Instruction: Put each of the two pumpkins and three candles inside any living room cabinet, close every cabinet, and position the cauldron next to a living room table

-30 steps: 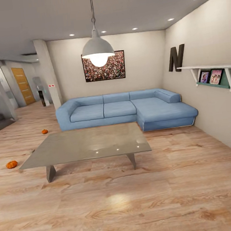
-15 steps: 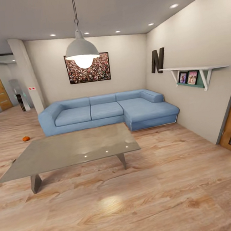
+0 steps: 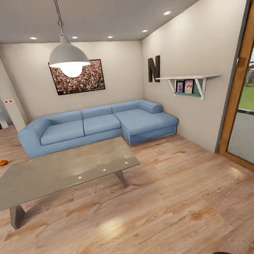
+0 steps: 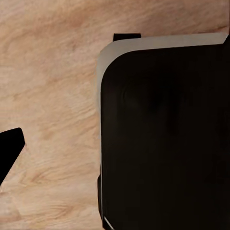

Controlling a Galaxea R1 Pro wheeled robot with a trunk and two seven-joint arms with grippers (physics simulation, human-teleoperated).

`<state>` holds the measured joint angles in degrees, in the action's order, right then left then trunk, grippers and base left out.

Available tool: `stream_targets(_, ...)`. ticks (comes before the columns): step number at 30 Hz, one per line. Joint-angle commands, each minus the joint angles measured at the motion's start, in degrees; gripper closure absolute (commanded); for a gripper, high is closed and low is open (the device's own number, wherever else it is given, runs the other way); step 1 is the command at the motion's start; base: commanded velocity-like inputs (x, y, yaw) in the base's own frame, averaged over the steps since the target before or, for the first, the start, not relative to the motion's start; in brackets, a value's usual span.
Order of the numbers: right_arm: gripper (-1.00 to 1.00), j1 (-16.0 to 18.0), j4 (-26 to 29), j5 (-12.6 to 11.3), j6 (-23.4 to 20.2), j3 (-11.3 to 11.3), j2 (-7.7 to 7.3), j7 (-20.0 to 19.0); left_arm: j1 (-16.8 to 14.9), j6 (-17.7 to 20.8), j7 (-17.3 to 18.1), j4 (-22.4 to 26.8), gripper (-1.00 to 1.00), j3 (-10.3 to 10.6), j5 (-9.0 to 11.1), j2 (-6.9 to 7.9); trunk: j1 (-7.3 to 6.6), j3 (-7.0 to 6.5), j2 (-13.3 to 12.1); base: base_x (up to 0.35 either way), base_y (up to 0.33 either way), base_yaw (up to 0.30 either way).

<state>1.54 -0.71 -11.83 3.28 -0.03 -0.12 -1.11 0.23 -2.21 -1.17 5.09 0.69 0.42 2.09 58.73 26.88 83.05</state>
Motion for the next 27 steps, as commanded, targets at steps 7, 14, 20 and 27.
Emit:
stream_targets(7, -1.0, 0.0, -0.1, -8.2, 2.2, -0.1, -0.06, -0.1, -0.7, 0.9, 0.0, 7.3, -1.0, -0.1, 0.4, 3.44, 0.0, 0.05, 0.0, 0.0, 0.0, -0.278)
stream_targets(14, -1.0, 0.0, -0.1, -11.9, 2.5, -0.1, 0.01, -0.2, -3.5, 4.0, 0.1, 9.8, -1.0, -0.2, 0.6, 5.2, 0.0, 0.05, 0.0, 0.0, 0.0, -0.279)
stream_targets(20, -1.0, 0.0, -0.1, -16.0, 4.8, -0.2, -0.34, -0.1, -7.0, 5.9, 0.0, 10.0, -1.0, -0.2, 0.6, 5.39, 0.0, 0.05, 0.0, 0.0, 0.0, -0.279)
stream_targets(27, -1.0, 0.0, -0.1, -23.7, 6.3, -0.2, -1.38, -0.2, -11.0, 17.5, 0.1, 18.5, -1.0, -0.1, 0.0, 5.12, 0.0, 0.05, 0.0, 0.0, 0.0, -0.279)
